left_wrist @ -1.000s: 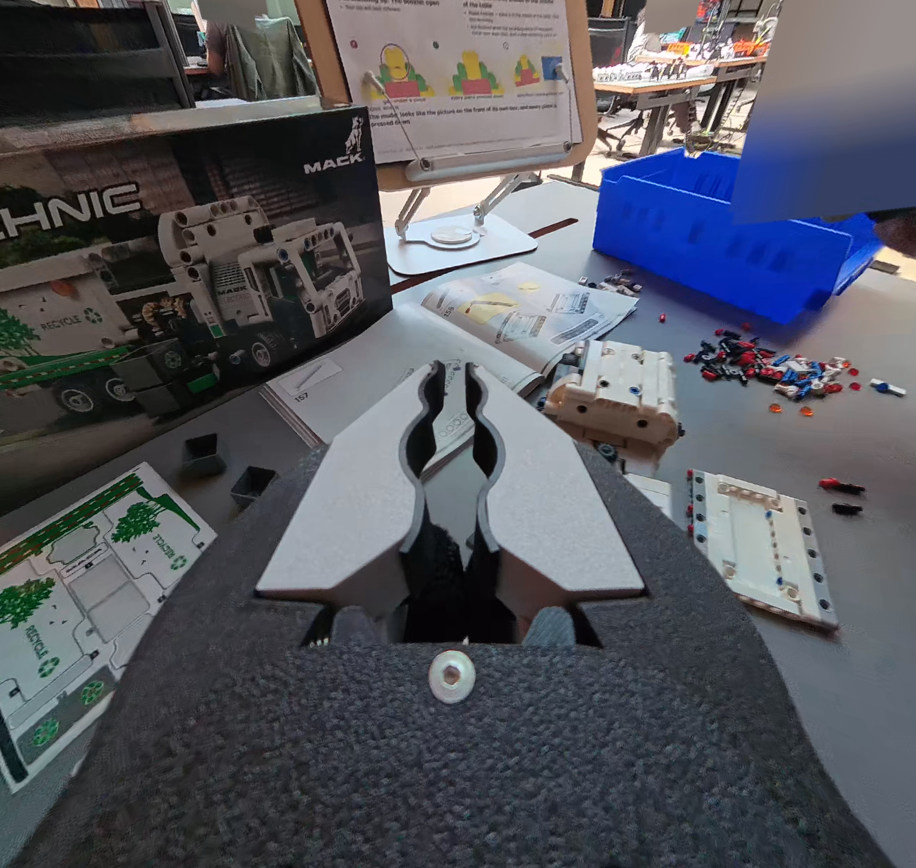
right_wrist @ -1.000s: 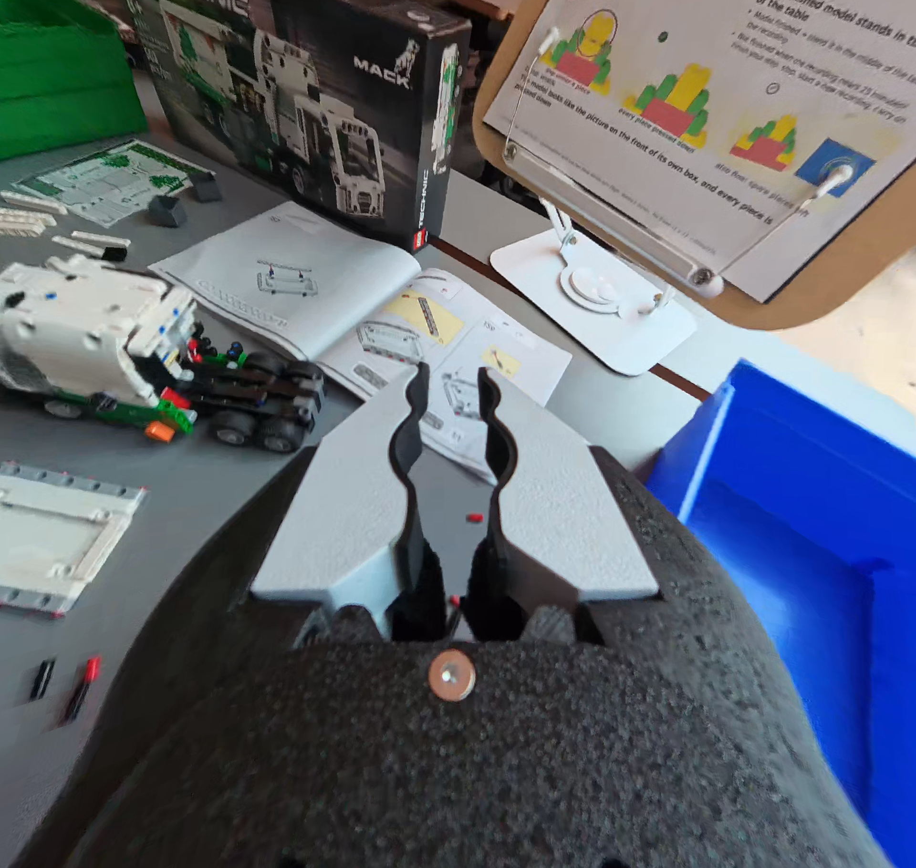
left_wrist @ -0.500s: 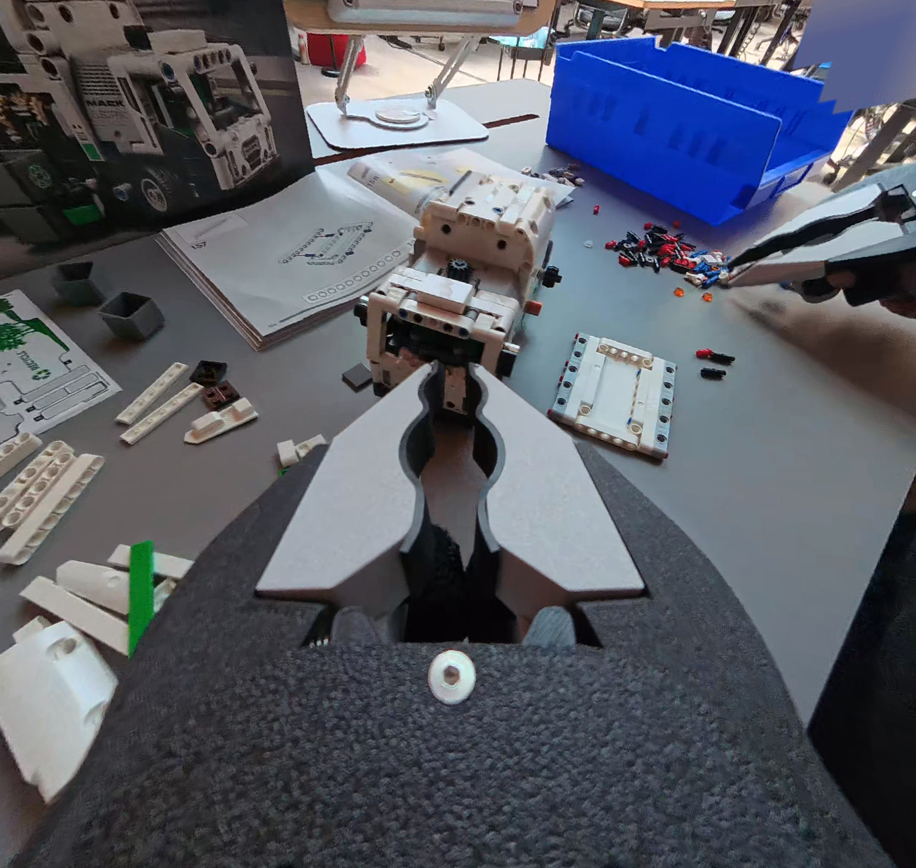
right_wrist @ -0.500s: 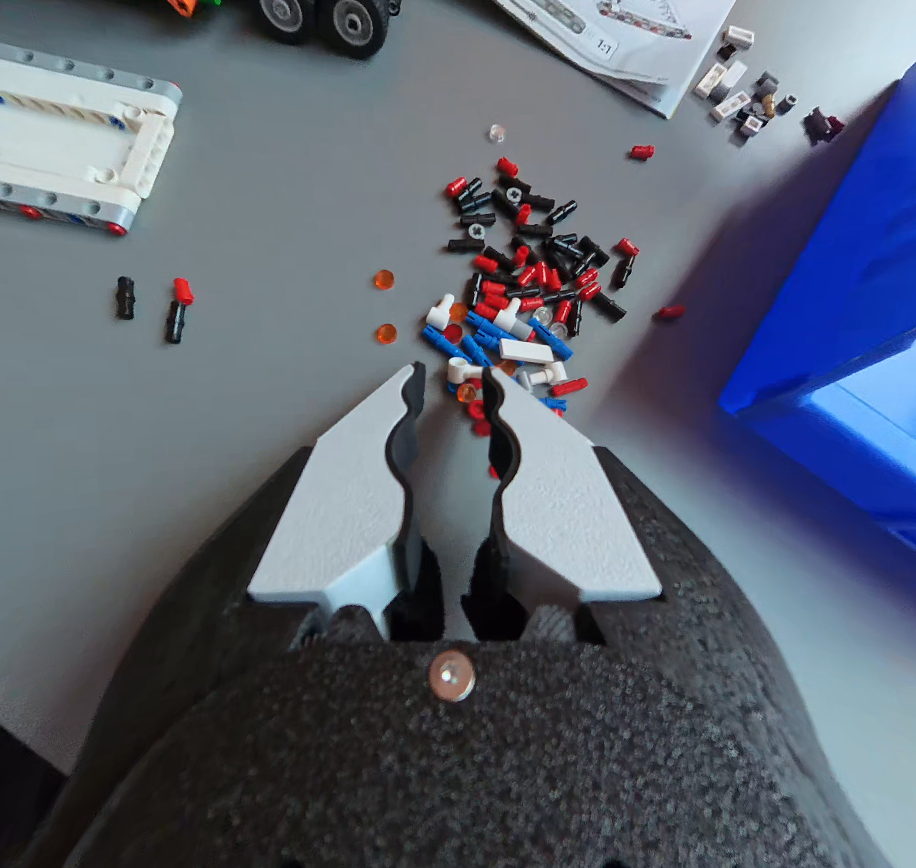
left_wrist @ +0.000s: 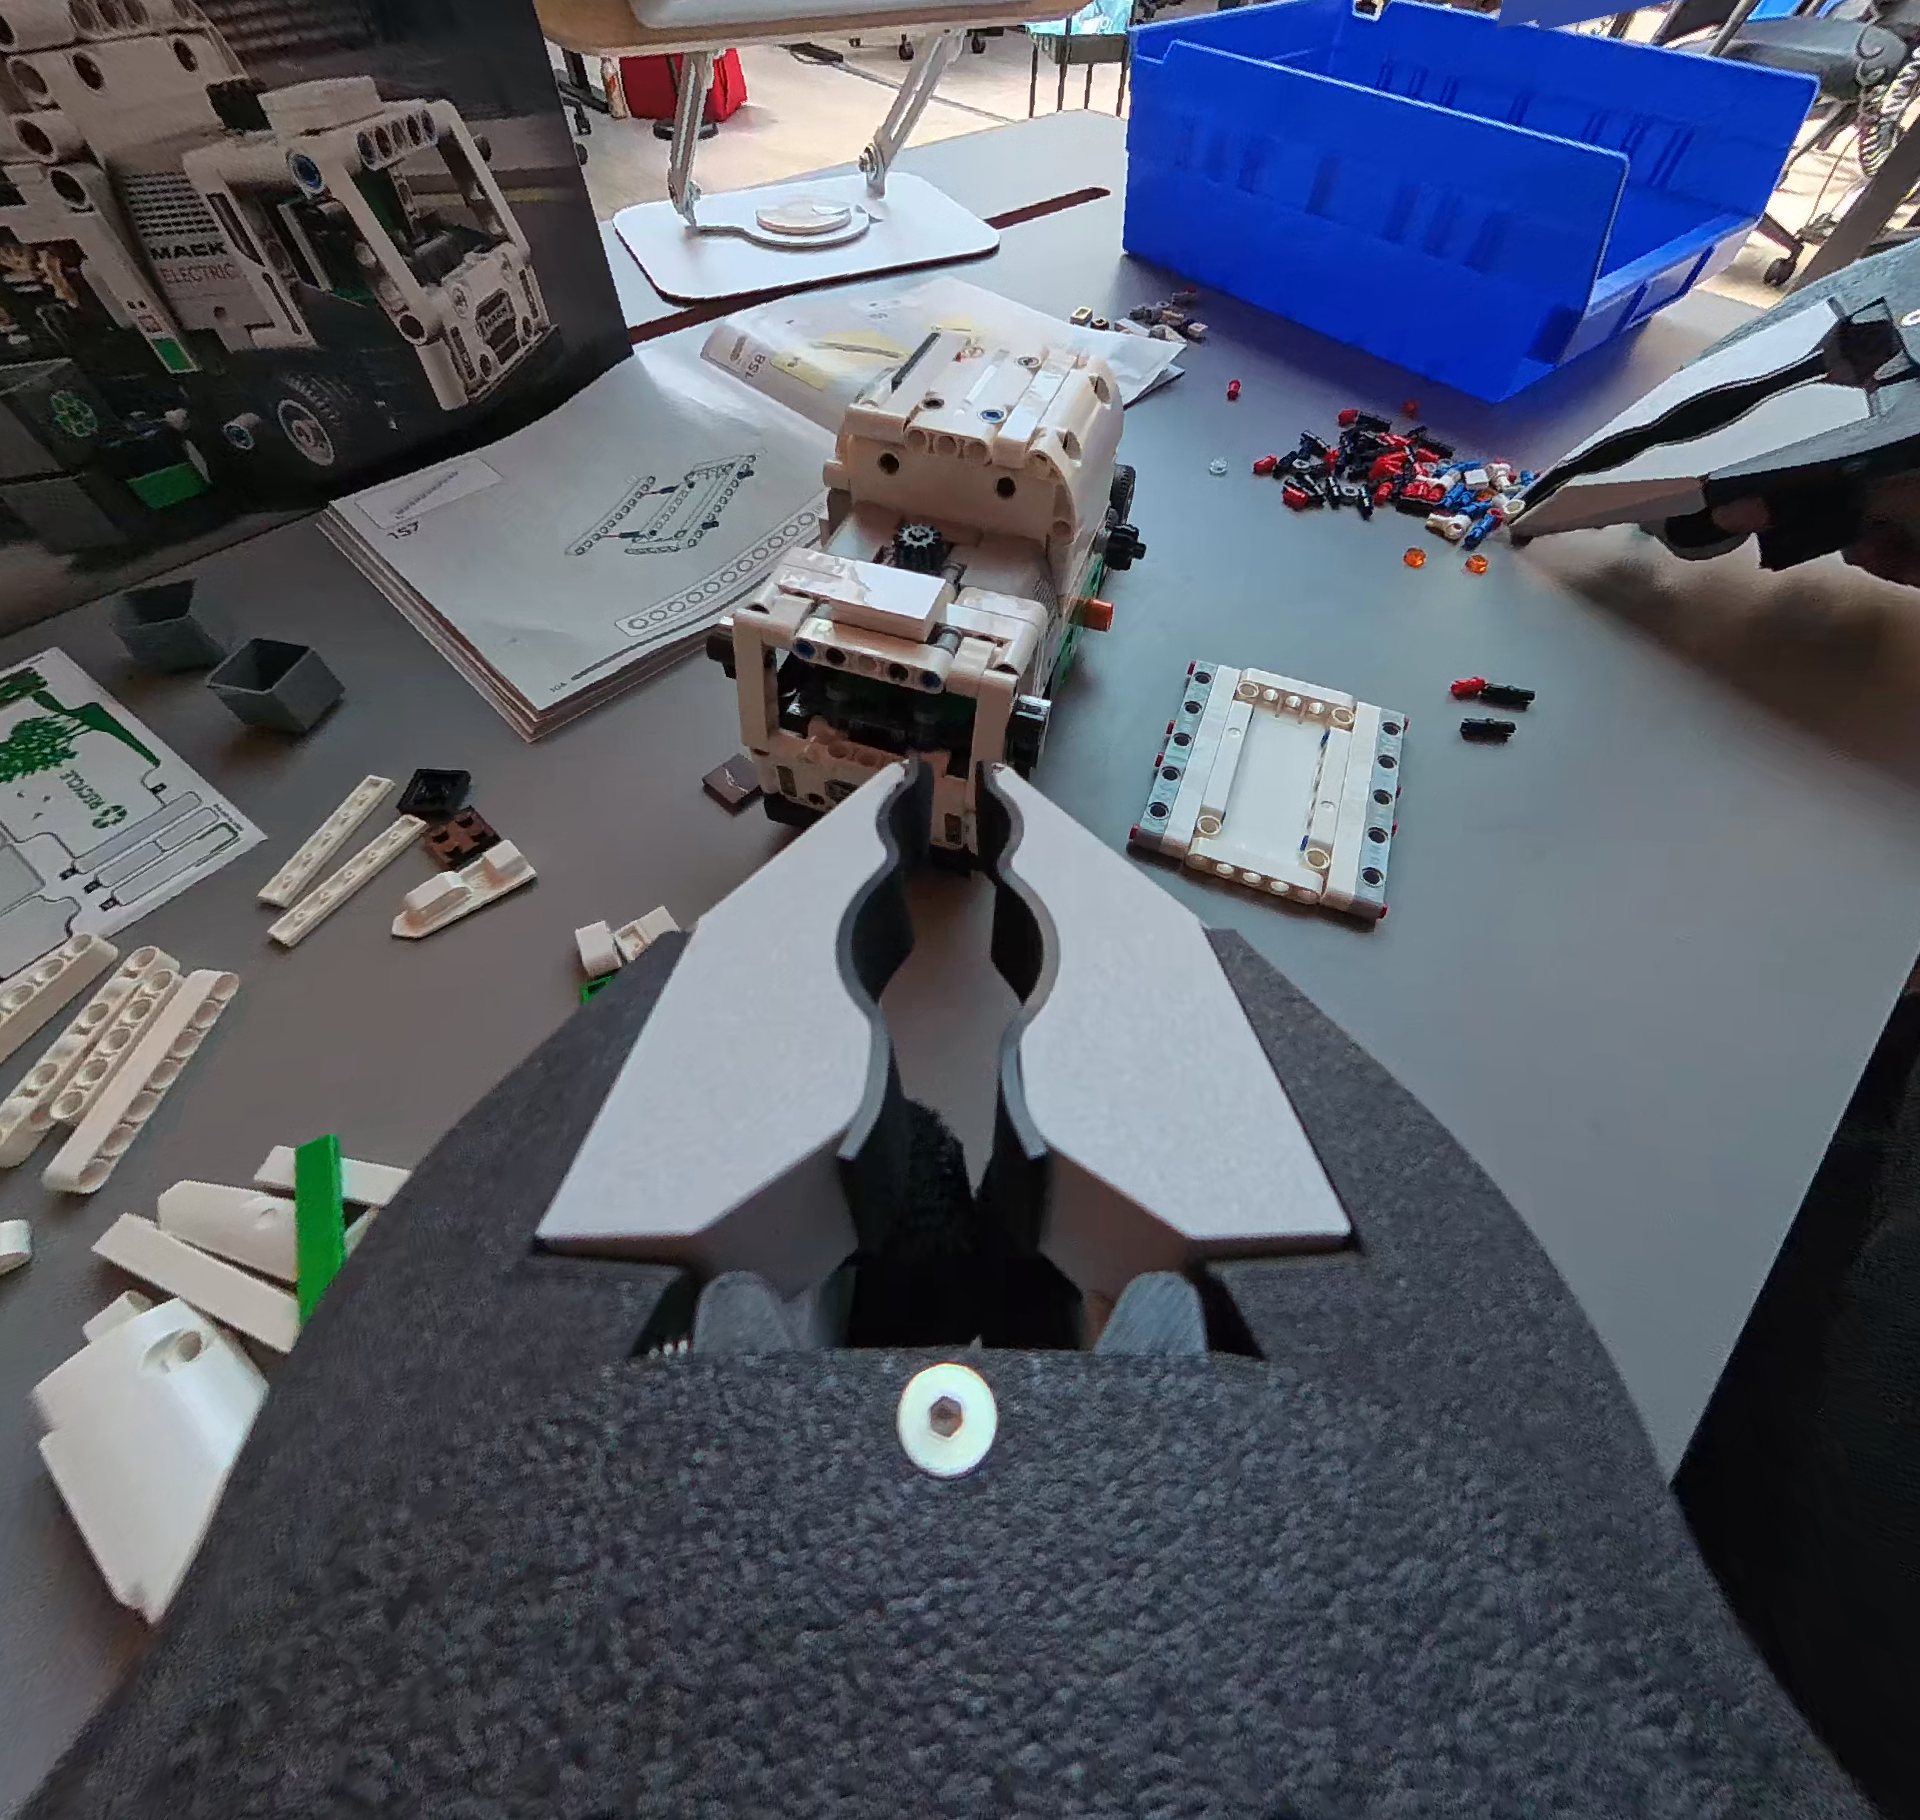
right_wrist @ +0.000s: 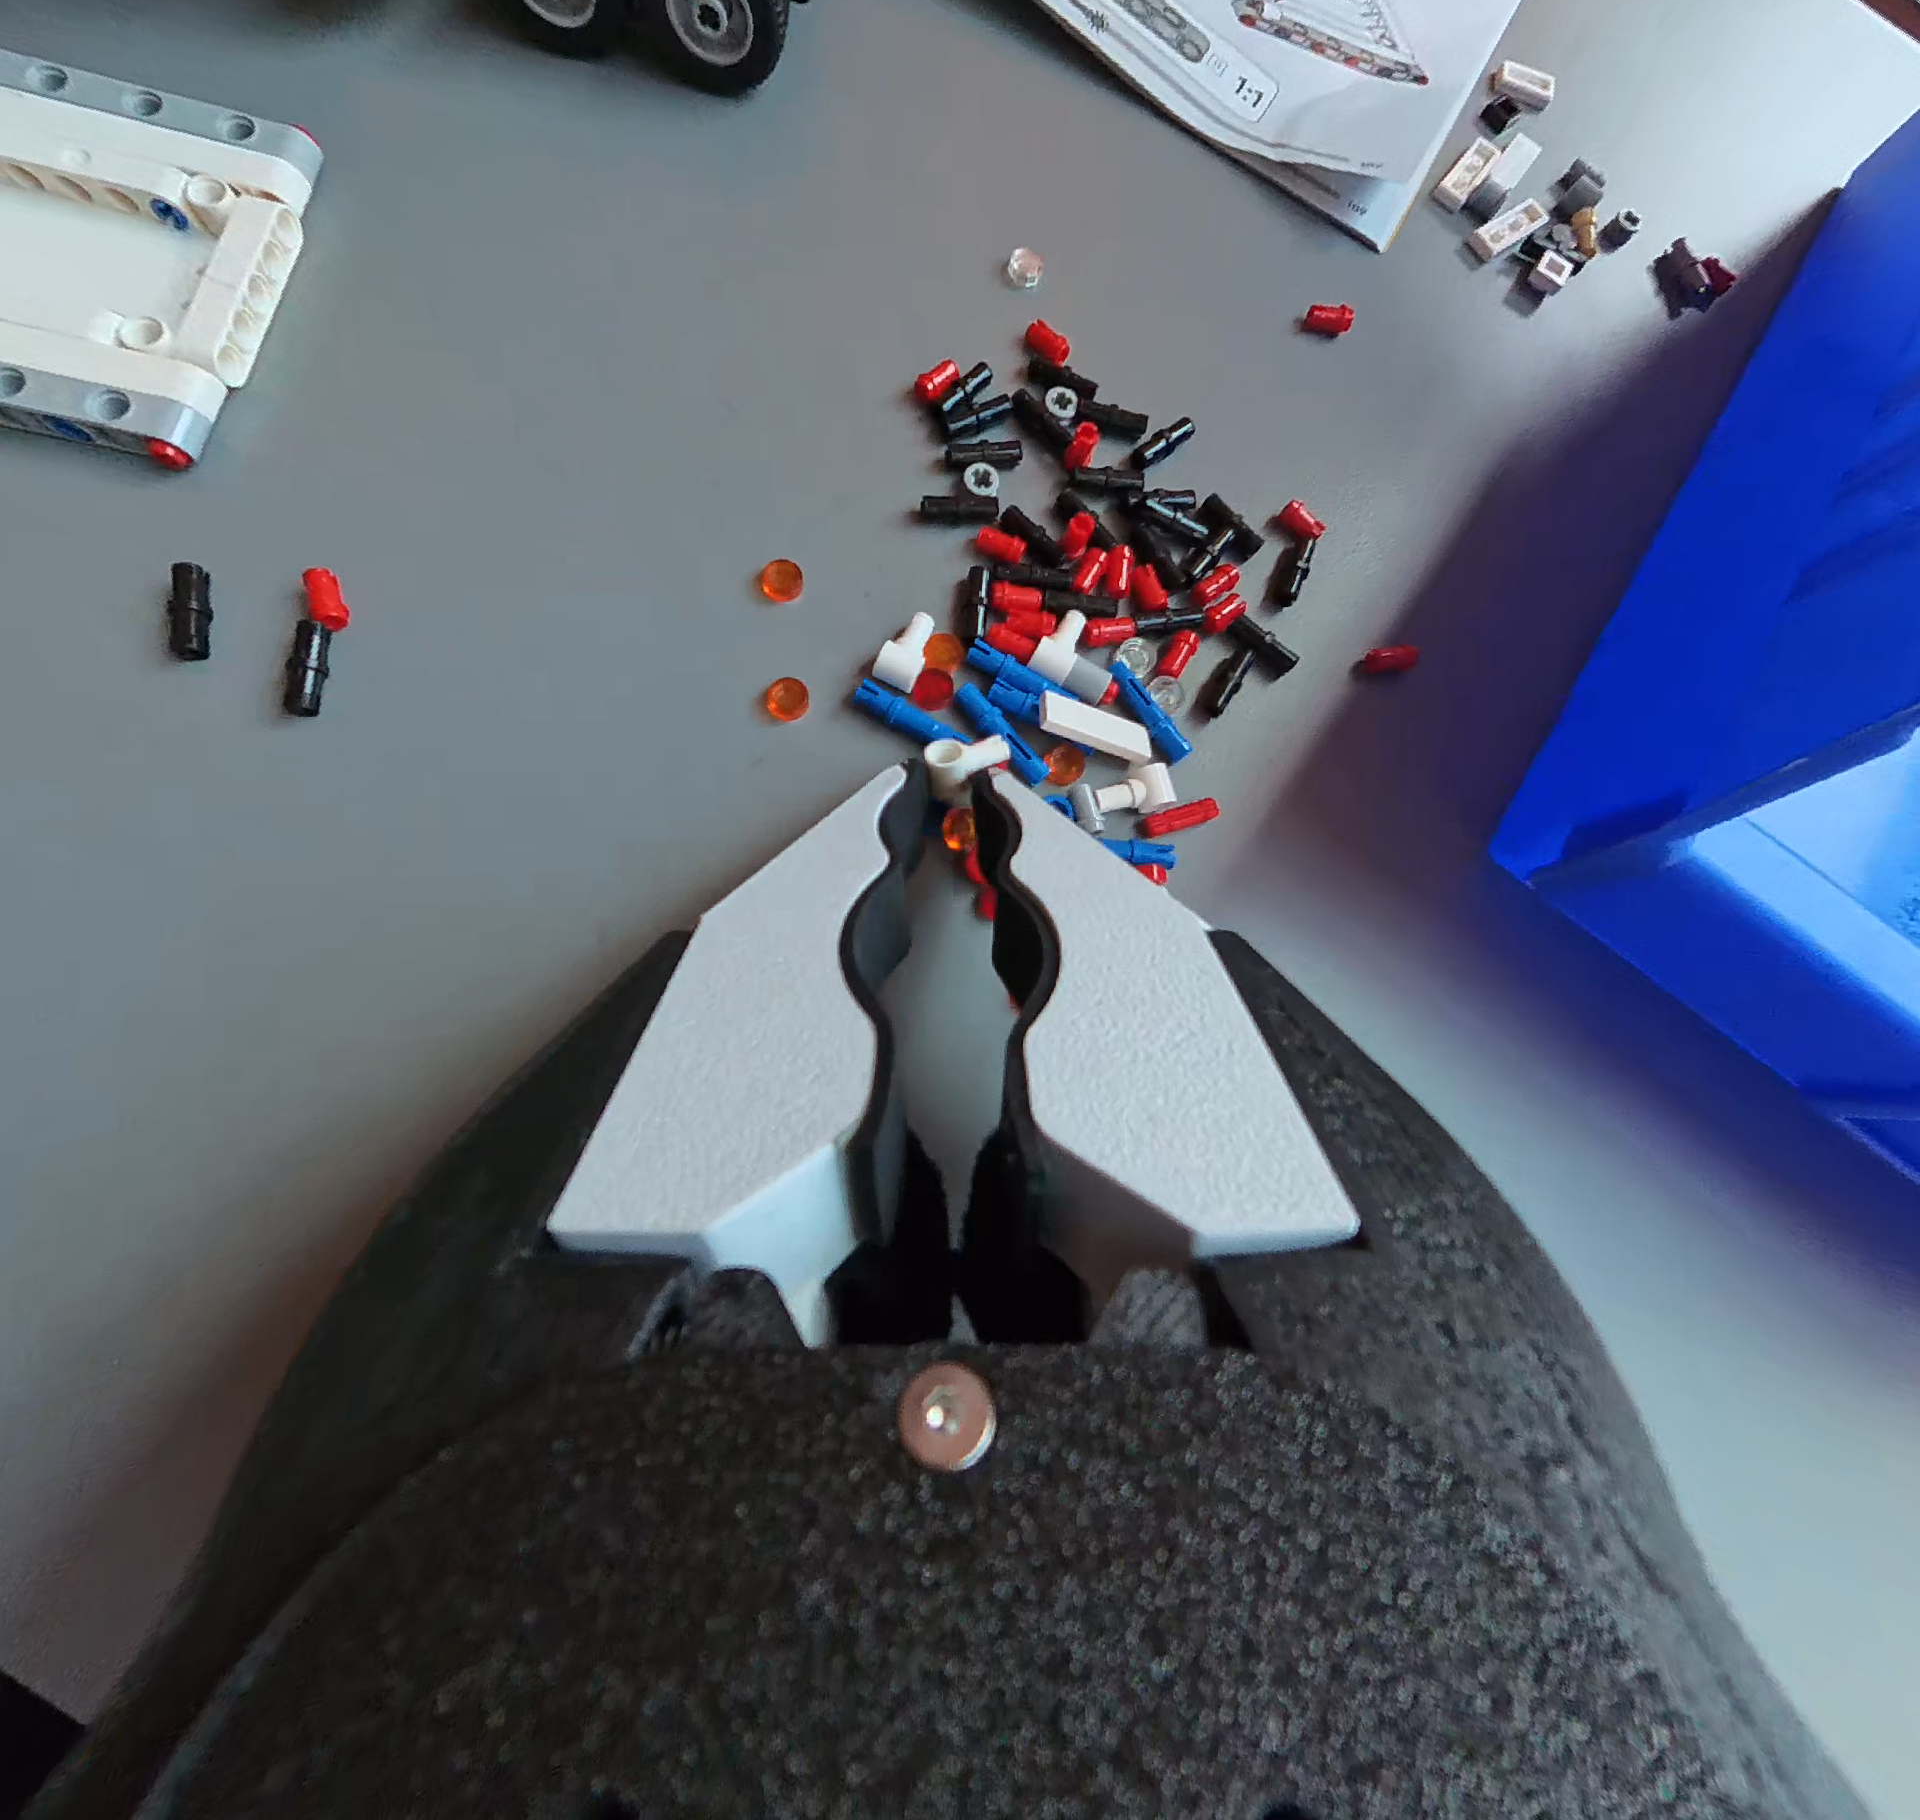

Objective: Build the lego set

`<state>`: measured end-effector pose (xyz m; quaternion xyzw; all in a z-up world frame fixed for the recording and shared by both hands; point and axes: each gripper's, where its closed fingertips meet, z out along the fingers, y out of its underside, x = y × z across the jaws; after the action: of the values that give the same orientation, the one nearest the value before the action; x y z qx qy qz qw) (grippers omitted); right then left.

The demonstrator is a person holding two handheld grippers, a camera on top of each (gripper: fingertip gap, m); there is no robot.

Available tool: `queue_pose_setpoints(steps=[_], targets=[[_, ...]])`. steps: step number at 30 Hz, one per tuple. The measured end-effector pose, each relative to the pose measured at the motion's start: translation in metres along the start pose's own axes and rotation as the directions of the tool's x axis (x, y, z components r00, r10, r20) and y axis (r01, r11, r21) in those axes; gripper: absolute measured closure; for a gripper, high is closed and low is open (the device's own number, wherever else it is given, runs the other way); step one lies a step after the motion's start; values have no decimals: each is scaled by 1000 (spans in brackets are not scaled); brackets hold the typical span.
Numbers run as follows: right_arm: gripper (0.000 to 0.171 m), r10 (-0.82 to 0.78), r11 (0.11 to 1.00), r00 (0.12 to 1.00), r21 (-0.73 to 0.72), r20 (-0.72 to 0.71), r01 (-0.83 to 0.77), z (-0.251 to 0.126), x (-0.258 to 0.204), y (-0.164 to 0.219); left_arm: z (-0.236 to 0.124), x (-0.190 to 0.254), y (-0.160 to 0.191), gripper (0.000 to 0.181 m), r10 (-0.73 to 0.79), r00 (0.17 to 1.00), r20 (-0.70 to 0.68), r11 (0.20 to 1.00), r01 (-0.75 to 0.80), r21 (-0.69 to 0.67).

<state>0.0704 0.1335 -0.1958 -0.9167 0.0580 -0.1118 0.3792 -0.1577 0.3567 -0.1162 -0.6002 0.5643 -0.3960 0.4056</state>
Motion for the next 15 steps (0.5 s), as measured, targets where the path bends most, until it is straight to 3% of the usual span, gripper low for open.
queue_pose_setpoints(steps=[5, 9, 15], targets=[[164, -25, 996, 998, 92, 56, 19, -12, -15, -19, 1, -1, -3, 176, 11, 1000, 1, 1000, -11, -5], [165, -185, 972, 906, 207, 381, 111, -36, -95, -38, -1, 2, 5, 175, 14, 1000, -8, 999, -15, -42], [165, -306, 952, 823, 164, 478, 259, -26, -146, -30, -13, 5, 26, 174, 13, 1000, -6, 992, -13, -125]])
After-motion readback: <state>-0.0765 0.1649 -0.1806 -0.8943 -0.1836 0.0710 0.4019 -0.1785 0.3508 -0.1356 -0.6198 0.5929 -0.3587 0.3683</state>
